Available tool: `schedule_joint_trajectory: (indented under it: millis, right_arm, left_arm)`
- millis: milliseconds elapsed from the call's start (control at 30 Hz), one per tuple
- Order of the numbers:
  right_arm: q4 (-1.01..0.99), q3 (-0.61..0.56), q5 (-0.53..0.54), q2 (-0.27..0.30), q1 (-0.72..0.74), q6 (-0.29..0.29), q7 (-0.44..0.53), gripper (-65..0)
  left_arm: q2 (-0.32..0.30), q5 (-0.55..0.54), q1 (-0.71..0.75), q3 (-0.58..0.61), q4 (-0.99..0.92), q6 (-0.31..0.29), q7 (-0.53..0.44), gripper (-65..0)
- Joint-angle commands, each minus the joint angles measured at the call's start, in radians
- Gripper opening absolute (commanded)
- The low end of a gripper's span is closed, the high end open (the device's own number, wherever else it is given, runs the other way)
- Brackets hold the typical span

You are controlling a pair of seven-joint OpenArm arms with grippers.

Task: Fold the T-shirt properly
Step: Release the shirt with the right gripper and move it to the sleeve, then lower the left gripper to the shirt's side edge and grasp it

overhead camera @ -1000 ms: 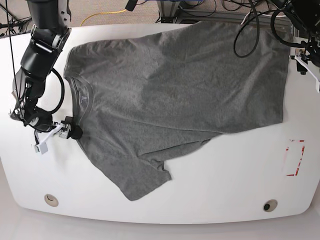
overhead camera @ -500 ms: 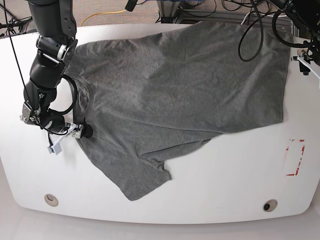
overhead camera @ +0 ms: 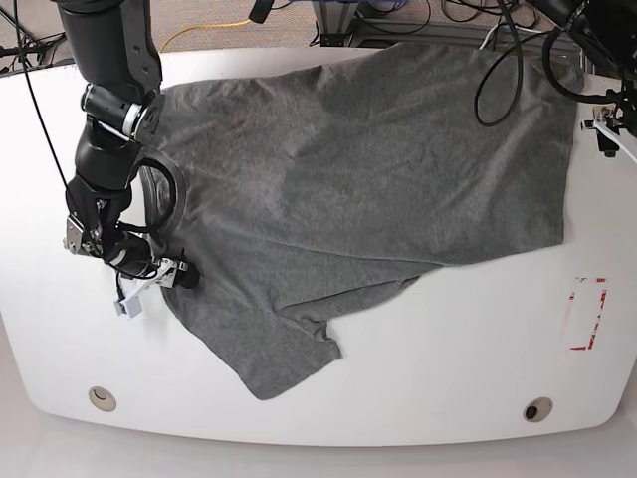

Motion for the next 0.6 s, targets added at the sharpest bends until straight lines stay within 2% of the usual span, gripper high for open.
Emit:
schedule_joint_trajectory:
  millis: [0, 133, 233, 400, 567]
  right_arm:
    - [0.010, -0.001, -0.015, 0.003, 0.025, 0.006, 0.005, -39.5]
    - [0.010, -0.001, -0.020, 0.004, 0.025, 0.006, 0.005, -51.8]
    - [0.010, -0.001, -0.018, 0.003, 0.025, 0.006, 0.005, -57.7]
    - [0.010, -0.001, -0.018, 0.004, 0.024, 0.006, 0.004, -61.0]
    - [0.011, -0.001, -0.018, 0.004, 0.024, 0.006, 0.002, -61.0]
  left_arm:
    - [-0.016, -0.008, -0.027, 0.002, -0.034, -0.001, -0.013, -26.7]
    - [-0.045, -0.011, -0.098, 0.002, -0.130, 0.025, -0.013, -16.8]
    - [-0.051, -0.009, -0.167, 0.002, -0.231, 0.031, -0.015, -13.5]
    - [-0.073, -0.009, -0.254, 0.003, -0.369, 0.031, -0.020, -13.1]
    - [-0.079, -0.009, -0.326, 0.068, -0.527, 0.028, -0.102, -13.1]
